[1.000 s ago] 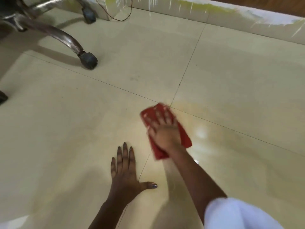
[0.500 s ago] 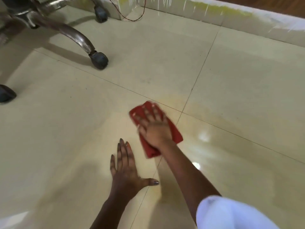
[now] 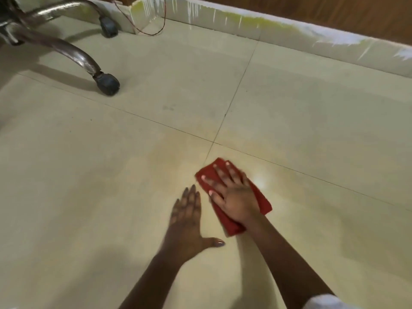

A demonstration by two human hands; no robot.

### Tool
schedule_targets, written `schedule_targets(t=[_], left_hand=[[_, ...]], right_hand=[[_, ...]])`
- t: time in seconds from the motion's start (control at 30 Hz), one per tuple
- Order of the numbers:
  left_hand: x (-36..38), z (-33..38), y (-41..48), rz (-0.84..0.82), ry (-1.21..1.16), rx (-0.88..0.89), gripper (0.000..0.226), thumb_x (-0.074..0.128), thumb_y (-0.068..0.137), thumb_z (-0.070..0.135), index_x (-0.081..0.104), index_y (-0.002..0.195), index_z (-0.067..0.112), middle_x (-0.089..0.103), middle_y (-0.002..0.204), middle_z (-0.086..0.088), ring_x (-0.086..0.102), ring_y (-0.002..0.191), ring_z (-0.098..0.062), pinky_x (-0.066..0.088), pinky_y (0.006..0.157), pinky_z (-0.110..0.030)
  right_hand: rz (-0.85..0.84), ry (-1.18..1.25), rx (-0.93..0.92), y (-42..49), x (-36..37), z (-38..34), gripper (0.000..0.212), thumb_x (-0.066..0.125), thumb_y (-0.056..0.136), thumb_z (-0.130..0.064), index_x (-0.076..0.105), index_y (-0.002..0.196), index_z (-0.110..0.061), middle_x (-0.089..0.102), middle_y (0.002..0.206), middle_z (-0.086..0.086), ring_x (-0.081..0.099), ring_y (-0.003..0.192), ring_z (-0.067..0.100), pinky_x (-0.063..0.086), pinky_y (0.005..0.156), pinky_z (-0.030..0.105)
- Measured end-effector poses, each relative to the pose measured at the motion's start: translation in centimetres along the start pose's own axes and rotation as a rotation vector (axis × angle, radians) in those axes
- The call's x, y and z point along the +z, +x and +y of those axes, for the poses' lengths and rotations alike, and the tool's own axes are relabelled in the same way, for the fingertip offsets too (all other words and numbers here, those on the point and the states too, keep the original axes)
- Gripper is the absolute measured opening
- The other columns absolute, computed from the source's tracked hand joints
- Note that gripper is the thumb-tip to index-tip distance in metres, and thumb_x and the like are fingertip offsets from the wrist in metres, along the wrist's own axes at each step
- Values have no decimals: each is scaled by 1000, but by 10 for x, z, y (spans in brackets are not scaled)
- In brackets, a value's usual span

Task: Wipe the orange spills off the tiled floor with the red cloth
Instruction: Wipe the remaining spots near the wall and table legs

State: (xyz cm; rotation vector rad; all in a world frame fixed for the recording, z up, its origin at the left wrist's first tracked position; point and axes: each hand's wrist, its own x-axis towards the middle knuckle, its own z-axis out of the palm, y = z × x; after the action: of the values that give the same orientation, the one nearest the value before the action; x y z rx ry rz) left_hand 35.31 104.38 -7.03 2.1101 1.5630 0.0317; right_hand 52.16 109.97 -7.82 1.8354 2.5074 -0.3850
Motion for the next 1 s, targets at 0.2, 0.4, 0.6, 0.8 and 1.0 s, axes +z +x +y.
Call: schedule_targets(t=[0.2, 0.4, 0.6, 0.8, 1.0], left_hand=[[28, 26, 12, -56, 87, -67, 139, 17, 49, 100, 20, 144, -1, 14, 154, -20, 5, 141, -29, -4, 109, -42], [29, 23, 13, -74, 120, -71, 133, 24, 52, 99, 28, 142, 1, 22, 152, -17, 14, 140, -29, -1, 109, -42], [28, 21, 13, 23, 149, -28, 140, 18, 46, 101, -6, 147, 7, -14, 155, -12, -21, 140, -19, -18, 108, -38], [34, 64, -1, -64, 176, 239, 129, 35, 56, 92, -4, 147, 10, -12, 156, -8, -24, 139, -13, -17, 110, -35], [72, 128, -8, -164, 276, 439, 129, 27, 57, 95, 9, 147, 4, -3, 156, -17, -7, 142, -21, -5, 110, -42]], right_hand=[[143, 168, 905, 43, -31, 117, 51, 19, 97, -46, 6, 146, -43, -3, 158, 0, -9, 143, 30, 1, 113, 54], [40, 123, 350, 45, -32, 82, 47, 25, 97, -45, 14, 143, -48, 0, 158, -9, -9, 144, 21, 0, 113, 49], [191, 150, 1098, -66, -14, 109, 51, 19, 97, -43, 7, 147, -41, 2, 158, 1, -6, 143, 30, 1, 111, 57], [161, 66, 608, -155, 15, 37, 50, 31, 89, -40, 42, 137, -34, 36, 148, 8, 29, 137, 35, 29, 104, 59], [201, 145, 1225, -263, 19, 113, 51, 20, 95, -44, 11, 146, -44, 7, 158, 0, 0, 144, 26, 10, 112, 53]])
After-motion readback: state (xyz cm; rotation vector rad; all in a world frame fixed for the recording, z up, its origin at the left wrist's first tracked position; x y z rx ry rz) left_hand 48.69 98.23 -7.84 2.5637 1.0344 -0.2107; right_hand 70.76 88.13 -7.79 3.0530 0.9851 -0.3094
